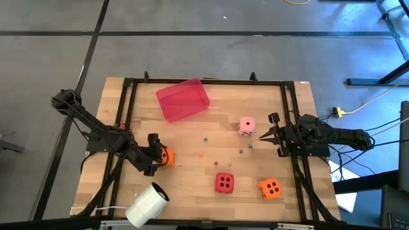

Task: Pick & Place Dice
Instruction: Put the left large orange die into the red bin

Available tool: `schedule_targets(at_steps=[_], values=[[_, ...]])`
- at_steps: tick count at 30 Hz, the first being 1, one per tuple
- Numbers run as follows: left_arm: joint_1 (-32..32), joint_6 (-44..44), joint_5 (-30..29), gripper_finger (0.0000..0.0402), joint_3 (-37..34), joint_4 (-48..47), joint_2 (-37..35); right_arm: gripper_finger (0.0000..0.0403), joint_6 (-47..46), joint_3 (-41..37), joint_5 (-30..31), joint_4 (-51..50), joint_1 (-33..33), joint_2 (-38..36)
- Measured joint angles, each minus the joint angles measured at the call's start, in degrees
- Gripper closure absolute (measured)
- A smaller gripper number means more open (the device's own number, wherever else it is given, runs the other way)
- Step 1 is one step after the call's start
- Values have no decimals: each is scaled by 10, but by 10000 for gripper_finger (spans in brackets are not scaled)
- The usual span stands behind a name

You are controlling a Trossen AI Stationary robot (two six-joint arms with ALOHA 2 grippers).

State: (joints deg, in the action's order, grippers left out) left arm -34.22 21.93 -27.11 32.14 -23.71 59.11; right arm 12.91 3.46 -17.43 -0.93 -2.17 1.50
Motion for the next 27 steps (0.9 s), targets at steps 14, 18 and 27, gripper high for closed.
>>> schedule_targets(at_steps=[14,18,27], values=[[-2,60,-16,52,1,-21,2,374,2,0,0,0,0,0],[-2,72,-17,52,1,-24,2,374,2,0,0,0,0,0],[-2,120,-20,52,1,-54,2,374,1,0,0,0,0,0]])
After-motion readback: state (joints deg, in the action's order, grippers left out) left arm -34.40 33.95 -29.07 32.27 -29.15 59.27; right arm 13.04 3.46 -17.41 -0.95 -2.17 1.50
